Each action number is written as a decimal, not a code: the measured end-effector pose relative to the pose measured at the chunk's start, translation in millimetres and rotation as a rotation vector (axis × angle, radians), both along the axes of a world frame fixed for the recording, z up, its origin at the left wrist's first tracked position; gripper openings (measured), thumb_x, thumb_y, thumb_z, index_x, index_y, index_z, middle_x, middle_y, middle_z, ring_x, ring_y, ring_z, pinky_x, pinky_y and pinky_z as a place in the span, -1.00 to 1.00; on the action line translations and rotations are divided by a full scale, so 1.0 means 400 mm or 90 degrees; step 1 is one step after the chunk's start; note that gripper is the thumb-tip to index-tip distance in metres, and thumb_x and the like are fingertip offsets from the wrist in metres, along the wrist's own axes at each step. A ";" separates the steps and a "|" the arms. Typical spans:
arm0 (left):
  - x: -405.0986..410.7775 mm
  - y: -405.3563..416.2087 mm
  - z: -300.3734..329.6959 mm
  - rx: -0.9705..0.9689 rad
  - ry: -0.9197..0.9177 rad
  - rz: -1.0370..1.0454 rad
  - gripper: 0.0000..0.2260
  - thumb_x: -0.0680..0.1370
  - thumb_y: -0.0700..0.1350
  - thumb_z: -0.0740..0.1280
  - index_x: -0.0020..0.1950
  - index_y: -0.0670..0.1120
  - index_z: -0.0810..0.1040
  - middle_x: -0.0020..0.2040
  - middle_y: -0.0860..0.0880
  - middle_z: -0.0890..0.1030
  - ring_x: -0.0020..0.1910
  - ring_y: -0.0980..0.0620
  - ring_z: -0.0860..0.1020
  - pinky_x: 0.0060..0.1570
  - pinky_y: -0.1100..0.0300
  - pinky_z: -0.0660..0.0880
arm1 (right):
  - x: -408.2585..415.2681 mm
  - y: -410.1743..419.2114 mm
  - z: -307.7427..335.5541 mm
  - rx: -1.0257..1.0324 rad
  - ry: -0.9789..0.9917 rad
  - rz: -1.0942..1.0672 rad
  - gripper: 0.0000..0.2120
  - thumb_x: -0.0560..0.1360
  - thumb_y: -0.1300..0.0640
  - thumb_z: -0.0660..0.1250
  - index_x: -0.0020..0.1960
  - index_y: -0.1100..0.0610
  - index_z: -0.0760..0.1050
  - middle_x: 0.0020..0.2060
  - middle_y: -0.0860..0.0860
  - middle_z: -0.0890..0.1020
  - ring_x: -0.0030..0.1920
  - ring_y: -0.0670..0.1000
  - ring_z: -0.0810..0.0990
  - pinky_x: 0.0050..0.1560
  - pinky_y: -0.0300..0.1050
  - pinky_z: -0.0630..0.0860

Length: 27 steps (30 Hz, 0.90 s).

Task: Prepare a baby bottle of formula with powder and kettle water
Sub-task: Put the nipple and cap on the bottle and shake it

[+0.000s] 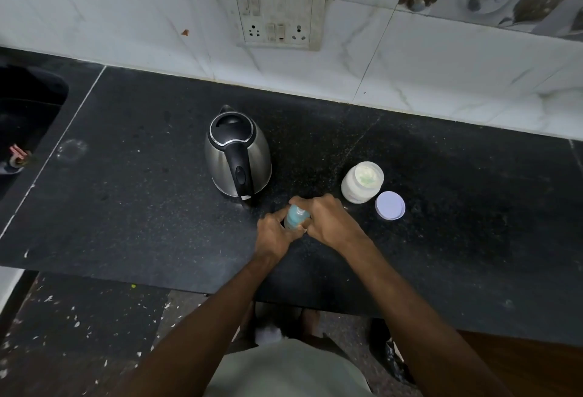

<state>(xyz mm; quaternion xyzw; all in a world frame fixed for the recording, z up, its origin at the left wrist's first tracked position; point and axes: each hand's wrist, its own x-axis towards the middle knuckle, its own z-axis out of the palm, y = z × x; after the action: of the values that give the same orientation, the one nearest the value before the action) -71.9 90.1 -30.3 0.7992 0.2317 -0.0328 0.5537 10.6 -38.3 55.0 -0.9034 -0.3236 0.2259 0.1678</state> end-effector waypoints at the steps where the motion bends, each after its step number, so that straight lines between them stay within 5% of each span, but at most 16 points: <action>1: 0.000 -0.002 0.001 0.000 0.003 0.001 -0.58 0.48 -0.15 0.60 0.32 -0.10 0.65 0.07 0.09 0.70 -0.04 0.27 0.63 -0.04 0.57 0.47 | -0.001 0.001 -0.003 0.002 0.004 -0.001 -0.51 0.50 0.12 0.44 0.41 -0.08 0.49 0.00 0.06 0.68 0.06 0.14 0.63 0.05 0.01 0.60; 6: -0.002 0.000 -0.001 -0.011 0.005 0.000 -0.58 0.48 -0.13 0.61 0.32 -0.09 0.67 0.07 0.06 0.76 0.02 0.19 0.70 0.13 0.21 0.63 | -0.010 -0.008 -0.031 0.046 0.041 -0.066 -0.43 0.48 0.15 0.49 0.44 -0.17 0.48 0.07 0.07 0.71 0.13 0.14 0.65 0.21 0.06 0.60; 12: 0.000 0.008 0.006 -0.006 0.009 -0.015 -0.48 0.42 -0.07 0.65 0.36 -0.04 0.65 0.16 0.10 0.74 0.13 0.18 0.68 0.24 0.13 0.61 | -0.009 -0.031 -0.038 0.125 0.140 -0.092 -0.20 0.50 0.33 0.46 0.54 -0.31 0.33 0.19 -0.07 0.68 0.22 -0.11 0.61 0.37 -0.12 0.52; 15: 0.005 0.013 0.015 0.003 0.018 -0.024 -0.50 0.41 -0.08 0.66 0.32 -0.05 0.67 0.14 0.12 0.73 0.11 0.20 0.67 0.23 0.16 0.61 | -0.019 -0.062 -0.036 0.175 0.206 -0.062 0.05 0.48 0.48 0.35 0.59 -0.42 0.05 0.54 -0.07 0.42 0.50 -0.10 0.41 0.51 -0.13 0.38; 19: 0.014 0.019 0.038 0.022 0.023 -0.029 -0.56 0.38 -0.03 0.67 0.22 -0.05 0.69 0.06 0.07 0.74 0.05 0.12 0.69 0.15 0.07 0.64 | -0.035 -0.112 -0.021 0.237 0.251 -0.122 0.14 0.49 0.53 0.29 0.57 -0.50 -0.12 0.65 -0.02 0.19 0.55 0.08 0.36 0.47 -0.12 0.41; 23: 0.034 0.031 0.100 -0.011 0.011 -0.070 -0.58 0.33 -0.01 0.70 0.13 -0.04 0.71 -0.03 0.08 0.77 -0.01 0.13 0.72 0.09 0.07 0.66 | -0.027 -0.136 0.018 0.299 0.284 -0.152 0.09 0.49 0.35 0.48 0.58 -0.48 -0.06 0.61 0.05 0.27 0.55 0.07 0.36 0.50 0.01 0.40; 27: 0.060 0.043 0.199 -0.078 -0.016 -0.120 -0.60 0.34 -0.12 0.68 0.15 -0.09 0.75 -0.05 0.04 0.79 -0.01 0.08 0.75 0.13 0.03 0.67 | -0.015 -0.131 0.094 0.393 0.345 -0.115 -0.02 0.52 0.31 0.51 0.63 -0.35 0.06 0.45 0.02 0.49 0.35 0.01 0.62 0.39 0.10 0.54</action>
<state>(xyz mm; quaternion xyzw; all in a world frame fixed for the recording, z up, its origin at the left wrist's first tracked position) -47.8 107.4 49.1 0.7826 0.1462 -0.0885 0.5986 4.5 -90.7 92.7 -0.7435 -0.2398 0.3320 0.5286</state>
